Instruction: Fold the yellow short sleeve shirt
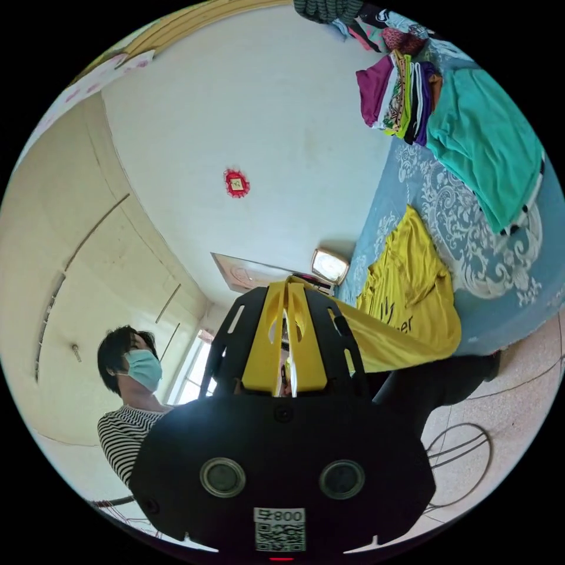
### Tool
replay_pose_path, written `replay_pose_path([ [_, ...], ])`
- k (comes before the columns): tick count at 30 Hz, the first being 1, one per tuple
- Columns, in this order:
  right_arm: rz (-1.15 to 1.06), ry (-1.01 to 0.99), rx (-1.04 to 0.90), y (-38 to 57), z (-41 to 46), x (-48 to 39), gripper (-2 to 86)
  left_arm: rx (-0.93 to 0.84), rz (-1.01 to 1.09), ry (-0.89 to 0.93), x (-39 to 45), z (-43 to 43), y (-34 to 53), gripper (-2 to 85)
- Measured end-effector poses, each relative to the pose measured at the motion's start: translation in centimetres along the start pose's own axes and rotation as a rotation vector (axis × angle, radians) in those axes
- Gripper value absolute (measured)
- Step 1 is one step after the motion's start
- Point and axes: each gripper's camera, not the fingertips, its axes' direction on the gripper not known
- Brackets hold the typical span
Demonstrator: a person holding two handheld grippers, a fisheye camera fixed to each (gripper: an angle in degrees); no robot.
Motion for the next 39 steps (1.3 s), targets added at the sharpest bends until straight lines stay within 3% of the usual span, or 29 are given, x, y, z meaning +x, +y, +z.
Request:
replay_pose_path([
  [11,0.087,0.195,-0.073,-23.8,16.9,11.2,0.2,-0.005,-0.061,-0.155,-23.3,9.1,-21.0,1.2],
  [20,0.192,0.345,-0.133,-37.8,29.6,23.8,0.2,-0.032,-0.144,-0.296,-45.7,13.9,-32.1,2.1],
  [31,0.318,0.506,-0.183,-43.6,40.5,32.6,1.6,0.002,-0.173,-0.436,-64.5,14.1,-34.3,7.3],
  [39,0.056,0.817,-0.166,-43.2,47.5,26.7,3.4,-0.091,0.128,-0.689,-66.1,18.7,-30.6,9.3],
])
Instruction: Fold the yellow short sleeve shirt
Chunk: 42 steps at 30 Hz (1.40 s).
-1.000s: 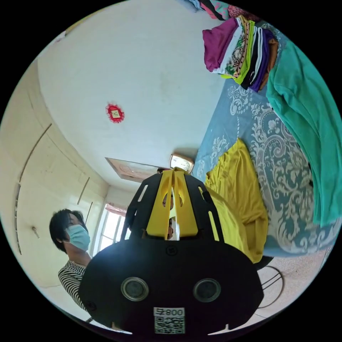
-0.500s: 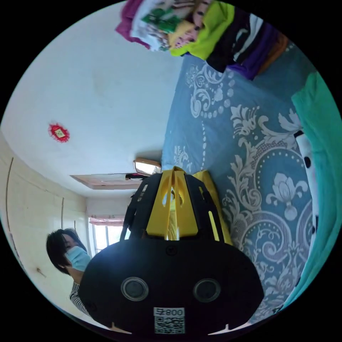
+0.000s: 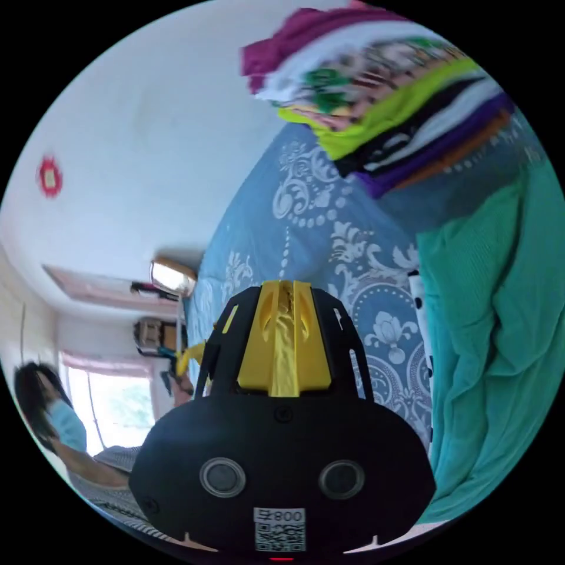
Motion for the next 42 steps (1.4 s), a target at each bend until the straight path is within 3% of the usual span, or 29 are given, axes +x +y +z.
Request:
replay_pose_path([
  [7,-0.562,0.264,-0.305,4.9,13.6,-17.3,2.5,0.071,0.097,-0.23,-1.2,4.3,6.1,9.6],
  [13,-0.969,0.62,-0.364,10.4,23.4,-26.3,5.6,-0.33,0.457,-0.308,1.4,18.9,11.5,10.0],
  [17,-1.181,0.756,-0.376,13.9,27.9,-29.8,6.1,-0.476,0.68,-0.42,2.0,28.2,14.9,9.6],
  [28,-1.252,0.849,-0.389,14.3,33.9,-33.2,1.3,-0.552,0.813,-0.652,-2.8,38.3,19.0,1.1],
  [33,-1.185,0.836,-0.315,10.5,33.1,-35.4,0.3,-0.465,0.751,-0.597,-3.8,38.4,17.7,0.9],
  [36,-1.085,0.847,-0.306,6.9,32.8,-36.0,0.0,-0.438,0.736,-0.468,-3.6,37.8,18.4,1.2],
  [38,-1.029,0.785,-0.311,5.2,32.1,-36.1,-0.1,-0.494,0.789,-0.386,-3.5,38.3,20.7,1.0],
  [42,-0.99,0.712,-0.289,5.4,30.1,-35.3,-0.2,-0.598,0.853,-0.479,-4.9,40.0,23.9,0.6],
])
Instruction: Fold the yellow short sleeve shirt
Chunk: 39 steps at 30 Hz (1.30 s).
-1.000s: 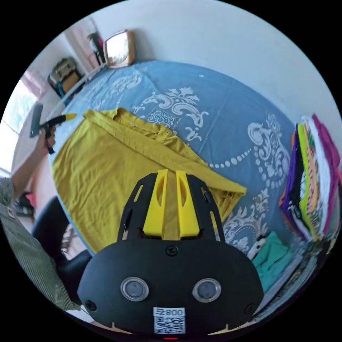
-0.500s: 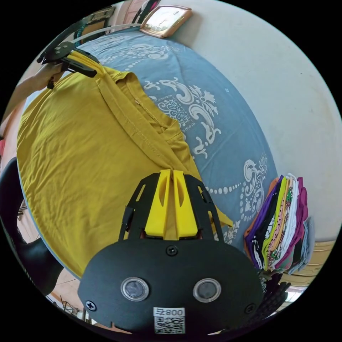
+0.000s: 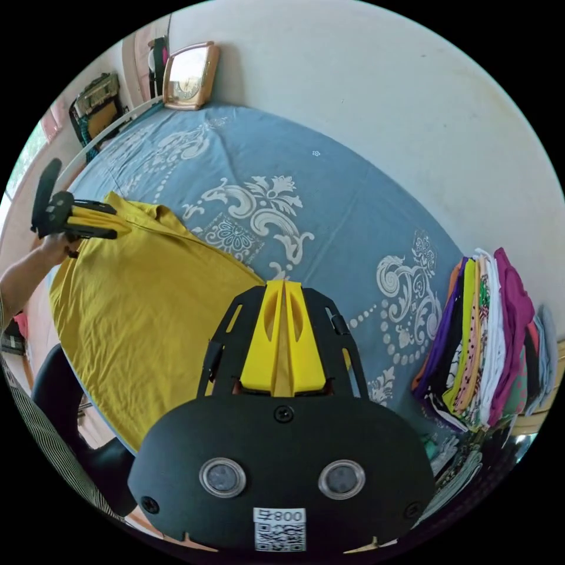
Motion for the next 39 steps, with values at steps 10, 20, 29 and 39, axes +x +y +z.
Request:
replay_pose_path([
  [10,0.079,-0.08,-0.066,7.0,2.0,3.7,-0.3,-0.002,-0.156,-0.2,-5.7,-0.2,-0.7,0.3],
  [20,0.233,-0.149,-0.061,10.6,3.7,11.5,0.1,0.073,-0.123,-0.02,-5.2,-5.8,6.4,0.4],
  [29,0.254,-0.175,-0.075,13.9,4.3,15.0,0.1,0.013,-0.248,-0.296,-11.1,-9.8,4.2,0.2],
  [39,0.268,-0.202,-0.061,18.3,4.1,18.3,0.1,-0.064,-0.075,-0.118,-9.1,-15.0,8.2,0.2],
])
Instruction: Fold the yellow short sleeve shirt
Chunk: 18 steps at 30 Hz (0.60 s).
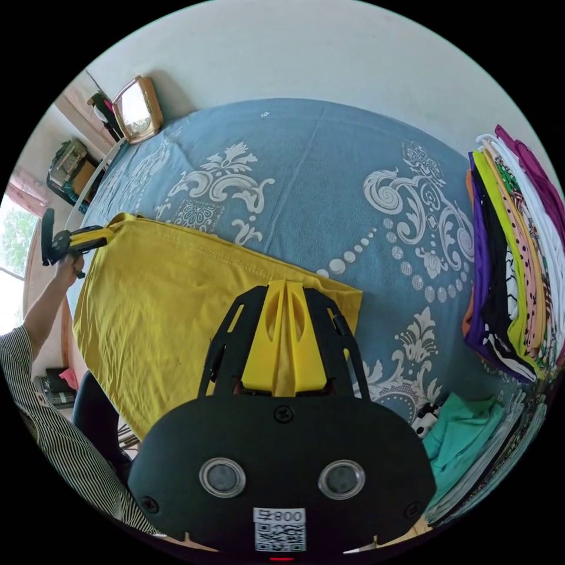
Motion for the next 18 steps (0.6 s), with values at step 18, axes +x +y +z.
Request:
replay_pose_path([
  [18,0.087,-0.048,-0.002,9.4,-2.0,9.8,0.0,0.033,-0.375,0.016,-16.2,-12.7,4.5,0.3],
])
